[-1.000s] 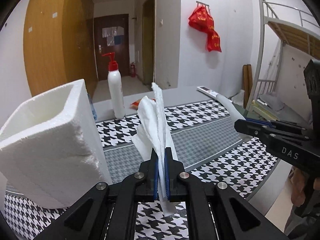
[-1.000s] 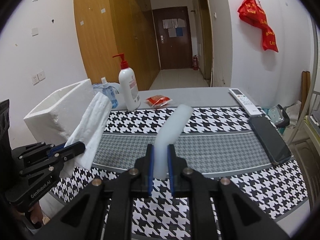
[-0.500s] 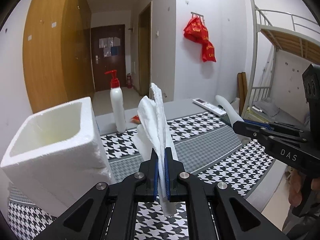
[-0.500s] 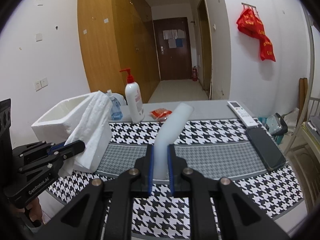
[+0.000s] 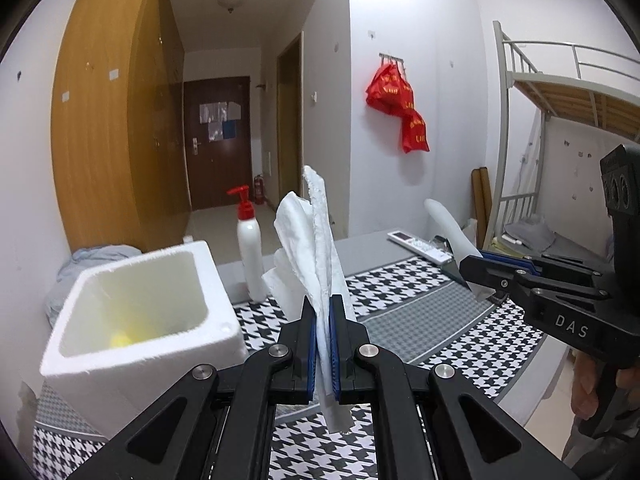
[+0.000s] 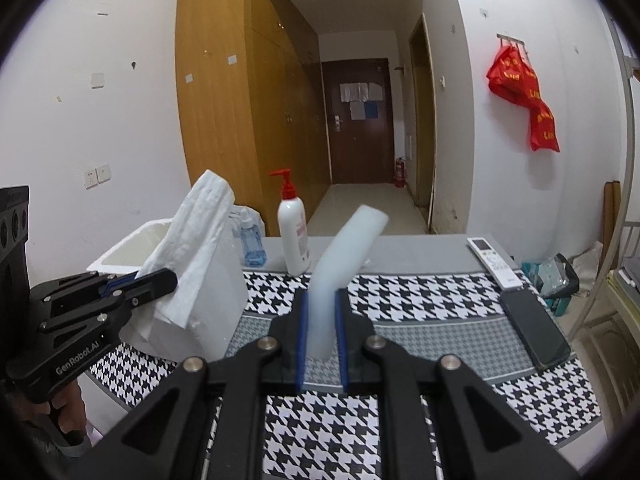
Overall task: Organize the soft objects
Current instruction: 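Lift and carry the tissues and foam roller with both tools over the foam box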
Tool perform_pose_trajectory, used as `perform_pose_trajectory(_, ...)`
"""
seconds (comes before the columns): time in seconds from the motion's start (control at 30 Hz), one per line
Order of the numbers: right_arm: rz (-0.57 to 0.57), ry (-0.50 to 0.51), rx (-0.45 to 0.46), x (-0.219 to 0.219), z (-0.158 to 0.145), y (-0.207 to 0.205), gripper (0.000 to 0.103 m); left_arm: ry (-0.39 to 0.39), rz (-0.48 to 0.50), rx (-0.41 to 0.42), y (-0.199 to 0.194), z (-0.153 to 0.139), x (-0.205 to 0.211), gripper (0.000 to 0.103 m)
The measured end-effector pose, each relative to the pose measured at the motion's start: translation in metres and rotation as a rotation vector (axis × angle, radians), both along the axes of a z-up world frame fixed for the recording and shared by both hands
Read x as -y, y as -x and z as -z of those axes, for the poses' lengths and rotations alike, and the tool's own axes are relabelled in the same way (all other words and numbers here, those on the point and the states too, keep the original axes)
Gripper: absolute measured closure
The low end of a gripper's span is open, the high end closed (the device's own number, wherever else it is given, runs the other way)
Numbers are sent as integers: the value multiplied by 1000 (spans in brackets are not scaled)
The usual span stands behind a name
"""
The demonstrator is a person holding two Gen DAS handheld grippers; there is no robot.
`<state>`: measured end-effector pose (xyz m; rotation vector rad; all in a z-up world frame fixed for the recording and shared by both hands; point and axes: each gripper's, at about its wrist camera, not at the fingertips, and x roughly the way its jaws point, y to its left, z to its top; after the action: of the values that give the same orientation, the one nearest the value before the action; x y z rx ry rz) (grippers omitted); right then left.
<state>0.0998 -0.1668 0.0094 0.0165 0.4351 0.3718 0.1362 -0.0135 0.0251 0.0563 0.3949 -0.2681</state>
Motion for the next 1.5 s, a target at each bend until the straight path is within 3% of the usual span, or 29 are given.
perform_pose_trajectory(0.7, -79, 2, 78, -33, -22, -9, 87, 3, -65, 88, 1, -20, -32, 97)
perform_pose_trajectory(1.5, -264, -40, 99, -75, -32, -29, 87, -1, -249, 102, 5, -27, -80, 97)
